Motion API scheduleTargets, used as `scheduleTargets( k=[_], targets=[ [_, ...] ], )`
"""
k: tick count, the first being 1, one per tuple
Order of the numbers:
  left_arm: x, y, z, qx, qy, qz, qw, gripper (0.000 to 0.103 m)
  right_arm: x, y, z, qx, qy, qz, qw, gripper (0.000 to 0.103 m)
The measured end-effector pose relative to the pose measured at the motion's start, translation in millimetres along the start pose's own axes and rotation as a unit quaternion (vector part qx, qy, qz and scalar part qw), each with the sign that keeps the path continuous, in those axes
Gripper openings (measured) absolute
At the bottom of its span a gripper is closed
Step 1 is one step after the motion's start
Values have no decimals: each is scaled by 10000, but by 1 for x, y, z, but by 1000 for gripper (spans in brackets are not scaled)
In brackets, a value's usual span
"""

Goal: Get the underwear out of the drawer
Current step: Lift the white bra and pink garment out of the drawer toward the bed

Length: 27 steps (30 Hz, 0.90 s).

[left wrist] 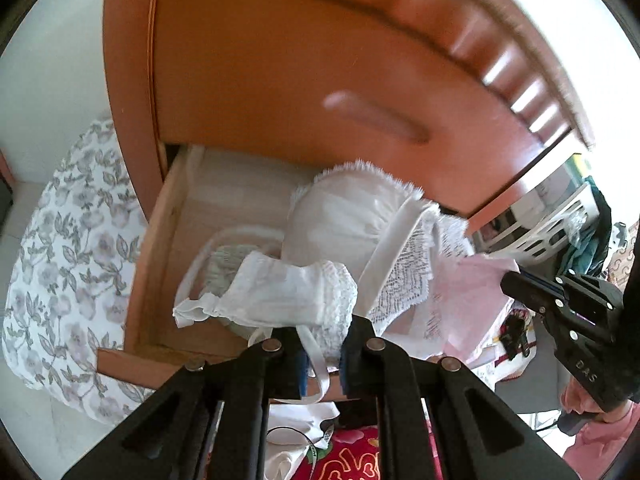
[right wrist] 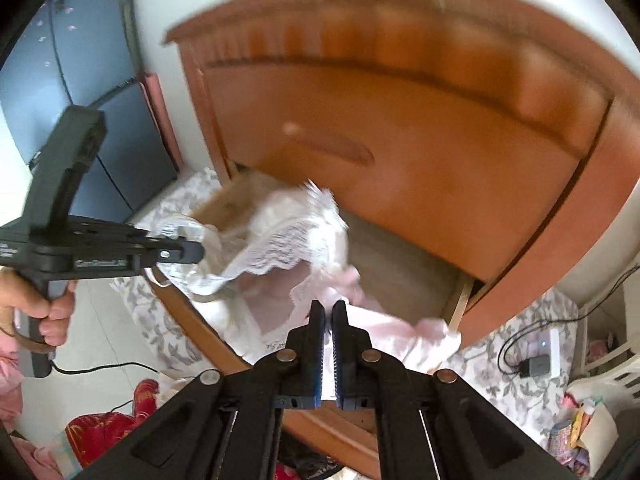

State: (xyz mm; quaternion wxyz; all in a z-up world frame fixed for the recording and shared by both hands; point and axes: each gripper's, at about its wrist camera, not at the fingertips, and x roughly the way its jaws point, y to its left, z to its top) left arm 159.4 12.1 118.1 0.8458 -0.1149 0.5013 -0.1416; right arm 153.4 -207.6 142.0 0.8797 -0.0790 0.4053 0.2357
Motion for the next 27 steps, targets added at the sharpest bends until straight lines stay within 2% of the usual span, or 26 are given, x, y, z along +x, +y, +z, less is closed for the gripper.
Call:
scheduleTargets(
  k=[11, 15, 18, 21, 24, 27],
  targets=[
    [-68, -34, 7, 270, -715, -513, 9958, 11, -90, 28, 11, 156, -972, -68, 9951, 4],
    [-97, -46, 14, 426, -1035, -531, 9923, 11, -130, 33, 9, 235, -1350, -123, 9905, 4],
    [-129, -54, 23, 605, -1431, -420, 9870, 11, -159, 34, 6, 328, -1594, -195, 9865, 4],
    [-167, -67, 20, 890, -1864, -344, 9778, 11, -184, 35, -4, 391, -1816, -230, 9823, 4],
    [-204, -77, 3, 1108, -2172, -432, 9689, 11, -207, 41, -14, 409, -1997, -286, 9786, 4],
    [-223, -82, -14, 1235, -2305, -451, 9641, 11, -230, 49, -24, 417, -2238, -286, 9733, 4]
  ],
)
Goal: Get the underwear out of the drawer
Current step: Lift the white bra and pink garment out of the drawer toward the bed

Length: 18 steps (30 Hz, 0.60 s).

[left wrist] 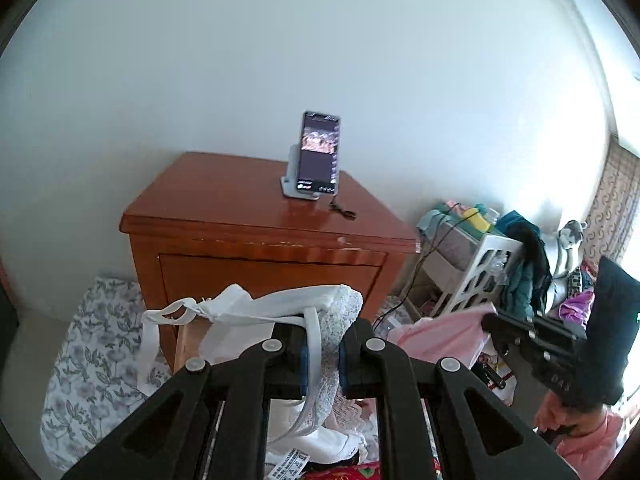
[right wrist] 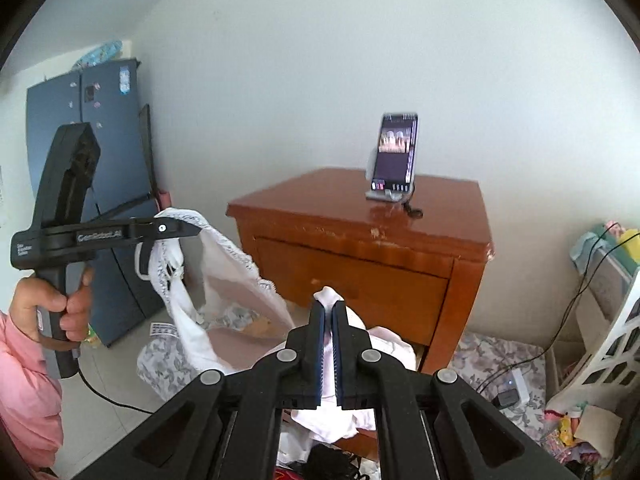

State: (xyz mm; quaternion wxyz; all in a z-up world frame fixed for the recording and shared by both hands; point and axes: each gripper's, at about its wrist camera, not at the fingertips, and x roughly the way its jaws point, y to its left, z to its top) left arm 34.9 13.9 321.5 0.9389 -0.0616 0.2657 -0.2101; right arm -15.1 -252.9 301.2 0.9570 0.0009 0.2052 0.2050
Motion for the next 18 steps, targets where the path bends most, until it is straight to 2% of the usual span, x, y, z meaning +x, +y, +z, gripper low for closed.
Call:
scheduleTargets(
  k=[3, 6, 10, 18],
  targets=[
    [-11, -9, -15, 168, 41, -33, 9998, 11, -22, 10, 0, -76, -168, 64, 9998, 4],
    [-4, -13, -35, 242, 244, -47, 9994, 11, -34, 23, -5, -238, -213, 91, 9994, 4],
    [15, -7, -65, 149, 668, -64, 9976, 11, -17, 29, -29, -269, 165, 60, 9995, 4],
    [78, 16, -121, 31, 1352, 331, 9903, 11, 51, 20, -86, -115, 1046, -63, 9944, 4]
  ],
)
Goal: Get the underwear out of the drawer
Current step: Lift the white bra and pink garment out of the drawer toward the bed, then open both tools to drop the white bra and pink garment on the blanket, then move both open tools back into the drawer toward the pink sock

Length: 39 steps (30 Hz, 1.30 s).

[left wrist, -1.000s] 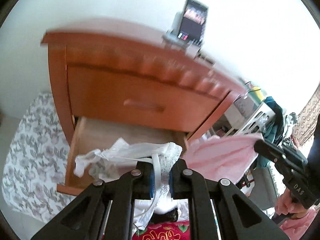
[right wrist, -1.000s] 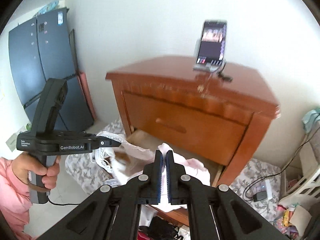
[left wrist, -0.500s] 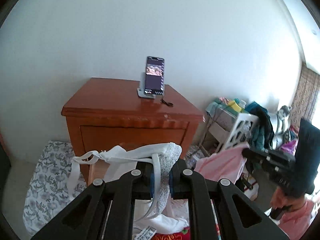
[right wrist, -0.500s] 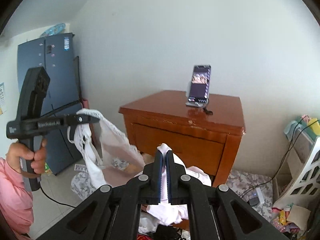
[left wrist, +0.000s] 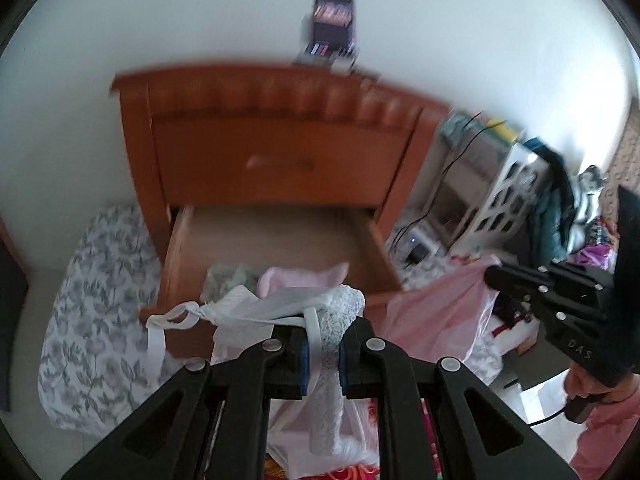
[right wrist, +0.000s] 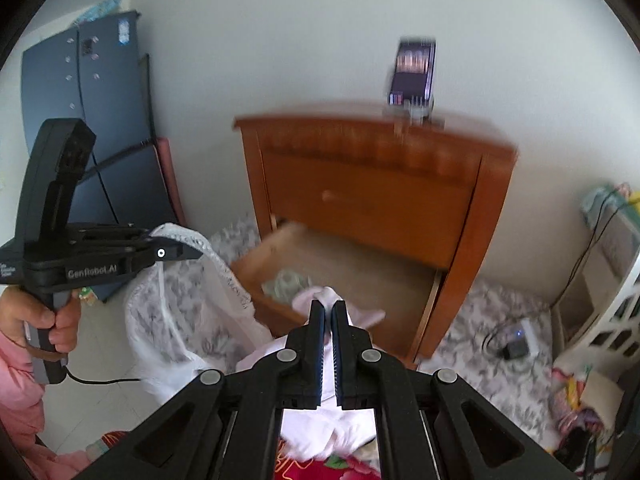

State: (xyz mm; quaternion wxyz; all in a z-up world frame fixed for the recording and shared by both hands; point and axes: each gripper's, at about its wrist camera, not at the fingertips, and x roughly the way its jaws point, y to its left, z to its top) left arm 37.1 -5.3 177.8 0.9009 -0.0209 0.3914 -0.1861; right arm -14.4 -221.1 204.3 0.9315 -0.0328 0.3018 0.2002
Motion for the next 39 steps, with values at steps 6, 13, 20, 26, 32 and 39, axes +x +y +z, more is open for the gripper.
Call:
scheduleTargets(
  k=[6, 13, 20, 26, 32, 39],
  targets=[
    [52, 9, -33, -94, 852, -73, 9963, 11, 55, -4, -32, 23, 763, 56, 9971, 6],
    [76, 11, -60, -108, 1390, -91, 9902, 46, 102, -14, -75, 74, 1642, -75, 9864, 10],
    [83, 21, -71, -310, 1565, 124, 9871, 72, 110, -23, -89, 176, 1915, -129, 9812, 31],
    [89, 22, -76, -237, 1641, 324, 9856, 89, 116, -21, -102, 105, 2113, -149, 9772, 62],
    [90, 26, -77, -162, 1517, 675, 9860, 101, 114, -17, -106, 48, 2134, -141, 9769, 86],
    [91, 28, -81, -191, 1569, 812, 9841, 101, 106, -10, -105, -53, 2004, -183, 9795, 103]
  ],
)
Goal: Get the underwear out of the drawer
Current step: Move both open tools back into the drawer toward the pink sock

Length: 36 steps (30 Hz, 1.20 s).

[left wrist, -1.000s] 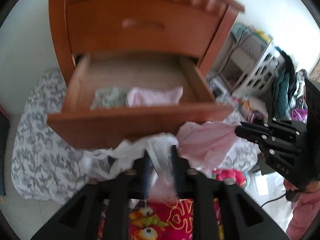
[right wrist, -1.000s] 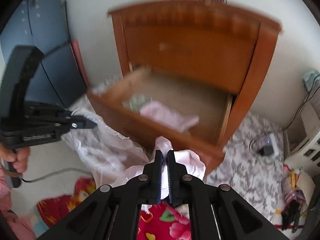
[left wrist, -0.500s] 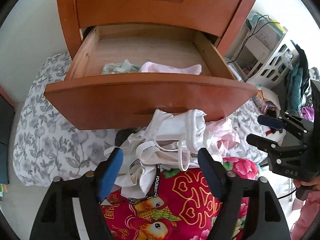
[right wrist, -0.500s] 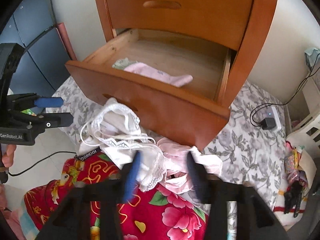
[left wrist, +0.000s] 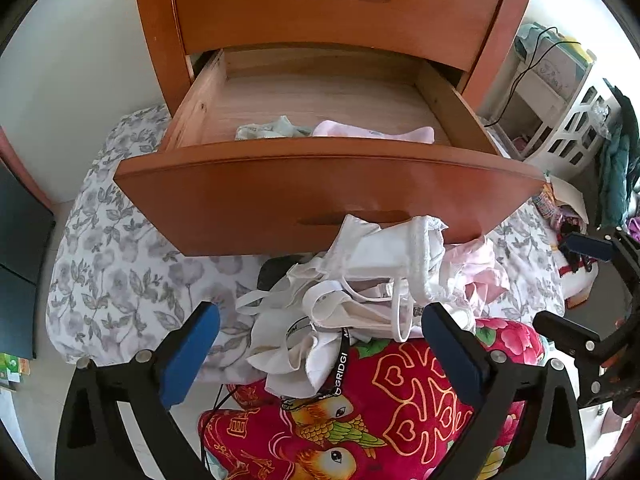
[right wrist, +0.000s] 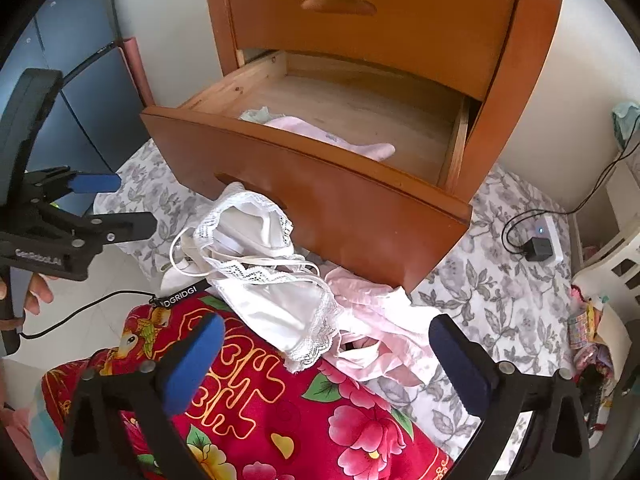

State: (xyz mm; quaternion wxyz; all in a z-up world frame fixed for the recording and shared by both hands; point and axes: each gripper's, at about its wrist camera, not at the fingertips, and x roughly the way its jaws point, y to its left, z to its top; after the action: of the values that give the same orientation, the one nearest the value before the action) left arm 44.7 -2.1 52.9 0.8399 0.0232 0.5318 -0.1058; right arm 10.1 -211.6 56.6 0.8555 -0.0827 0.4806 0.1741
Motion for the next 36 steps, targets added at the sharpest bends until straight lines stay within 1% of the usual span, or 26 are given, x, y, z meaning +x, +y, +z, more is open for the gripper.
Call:
scheduleTargets(
  k=[7, 13, 20, 29, 36],
  targets=[
    [-10, -3, 5, 90, -136, -7, 9999, 101, -11, 6, 1, -91, -115, -9, 9999, 103],
    [-18, -1, 12, 96, -198, -81, 9997, 101, -16, 11, 4, -182, -157, -28, 9997, 103],
    [-27, 4, 26, 123, -308, -145, 9993, 101, -20, 9, 14, -188, -230, -37, 9996, 103],
    [-36, 14, 54, 118, -463, -191, 9987, 101, -31, 5, 41, -188, -402, -34, 9990, 103],
    [-36, 26, 75, 50, -539, -213, 9983, 101, -32, -1, 64, -183, -449, -44, 9988, 103]
  ],
)
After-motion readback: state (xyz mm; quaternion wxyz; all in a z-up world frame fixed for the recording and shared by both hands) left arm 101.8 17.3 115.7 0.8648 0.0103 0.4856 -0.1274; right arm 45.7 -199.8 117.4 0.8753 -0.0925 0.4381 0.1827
